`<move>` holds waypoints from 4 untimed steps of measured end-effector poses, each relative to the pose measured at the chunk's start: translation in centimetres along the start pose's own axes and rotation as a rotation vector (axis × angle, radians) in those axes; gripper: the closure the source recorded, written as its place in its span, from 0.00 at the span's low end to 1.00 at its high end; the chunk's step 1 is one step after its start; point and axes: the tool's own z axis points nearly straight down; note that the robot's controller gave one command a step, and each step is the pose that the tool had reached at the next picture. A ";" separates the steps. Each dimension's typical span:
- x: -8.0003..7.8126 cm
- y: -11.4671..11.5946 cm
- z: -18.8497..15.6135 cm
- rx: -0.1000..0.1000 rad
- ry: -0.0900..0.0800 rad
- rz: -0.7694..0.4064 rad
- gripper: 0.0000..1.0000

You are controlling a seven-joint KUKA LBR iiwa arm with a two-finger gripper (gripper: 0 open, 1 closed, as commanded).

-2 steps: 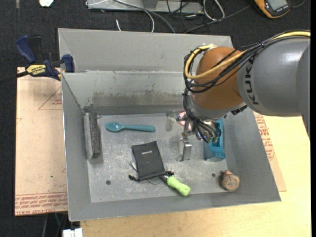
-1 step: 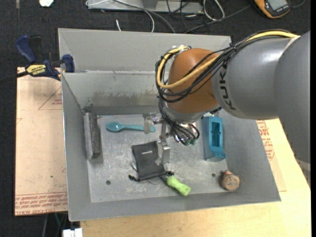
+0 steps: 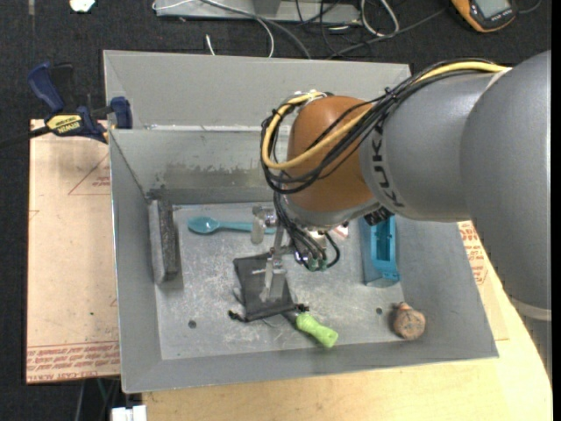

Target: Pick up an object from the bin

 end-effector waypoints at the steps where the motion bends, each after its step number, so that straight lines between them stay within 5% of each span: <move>1: 0.2 -2.5 6.0 -0.001 -0.012 -0.208 0.00; 2: -0.8 -2.8 6.4 -0.009 -0.023 0.086 1.00; 4: -0.7 -2.9 4.5 -0.008 -0.016 0.094 1.00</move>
Offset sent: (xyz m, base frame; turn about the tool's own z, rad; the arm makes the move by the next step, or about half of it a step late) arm 0.0050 -0.0304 -0.0649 0.0968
